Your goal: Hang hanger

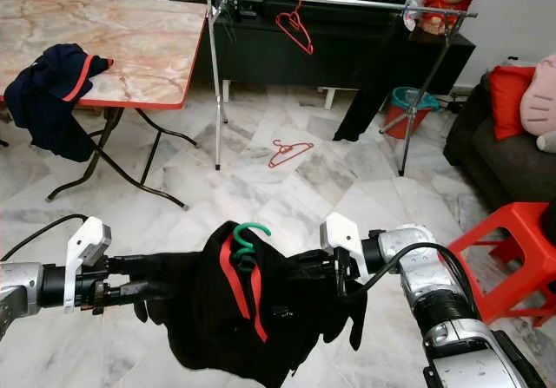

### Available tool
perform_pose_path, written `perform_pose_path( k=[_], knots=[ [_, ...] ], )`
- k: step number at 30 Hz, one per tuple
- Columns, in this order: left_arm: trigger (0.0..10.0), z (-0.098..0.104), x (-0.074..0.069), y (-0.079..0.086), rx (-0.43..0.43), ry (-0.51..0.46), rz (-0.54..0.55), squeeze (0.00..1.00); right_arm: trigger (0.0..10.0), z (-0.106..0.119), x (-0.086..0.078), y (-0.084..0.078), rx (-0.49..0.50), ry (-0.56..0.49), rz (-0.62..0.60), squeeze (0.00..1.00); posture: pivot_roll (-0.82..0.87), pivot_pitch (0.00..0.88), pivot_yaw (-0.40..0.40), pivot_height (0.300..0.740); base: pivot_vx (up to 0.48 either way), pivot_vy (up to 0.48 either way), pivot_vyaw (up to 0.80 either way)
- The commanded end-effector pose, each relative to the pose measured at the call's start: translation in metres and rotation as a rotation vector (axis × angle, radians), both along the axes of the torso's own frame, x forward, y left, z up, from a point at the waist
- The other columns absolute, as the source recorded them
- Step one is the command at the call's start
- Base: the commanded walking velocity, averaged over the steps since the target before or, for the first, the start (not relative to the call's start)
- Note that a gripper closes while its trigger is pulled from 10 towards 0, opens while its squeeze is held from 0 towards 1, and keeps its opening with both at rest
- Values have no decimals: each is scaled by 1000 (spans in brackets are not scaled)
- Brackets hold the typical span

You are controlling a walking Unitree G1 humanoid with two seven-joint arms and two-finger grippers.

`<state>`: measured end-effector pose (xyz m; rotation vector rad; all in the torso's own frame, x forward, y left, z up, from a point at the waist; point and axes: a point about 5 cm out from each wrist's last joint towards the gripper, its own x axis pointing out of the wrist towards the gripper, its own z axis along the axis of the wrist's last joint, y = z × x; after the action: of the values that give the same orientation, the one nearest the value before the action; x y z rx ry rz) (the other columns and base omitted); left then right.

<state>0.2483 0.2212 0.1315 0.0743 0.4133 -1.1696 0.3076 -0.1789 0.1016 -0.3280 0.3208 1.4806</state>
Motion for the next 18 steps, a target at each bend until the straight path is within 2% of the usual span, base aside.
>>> perform_pose_path(
  k=[1, 7, 18],
  knots=[
    [10000, 11, 1, -1, -14, -47, -14, 0, 10000, 3, -1, -4, -15, -18, 16, 0, -50, 0, -108, 740, 0, 0, 0],
    [10000, 16, 10, -9, -34, -123, 5, 0, 10000, 3, -1, 2, -9, -15, 42, 0, -49, 0, -111, 740, 0, 0, 0],
    [10000, 5, 12, -29, -32, -103, -41, 0, 10000, 5, -2, 14, 14, -29, 96, 0, -49, 0, -111, 740, 0, 0, 0]
  ],
)
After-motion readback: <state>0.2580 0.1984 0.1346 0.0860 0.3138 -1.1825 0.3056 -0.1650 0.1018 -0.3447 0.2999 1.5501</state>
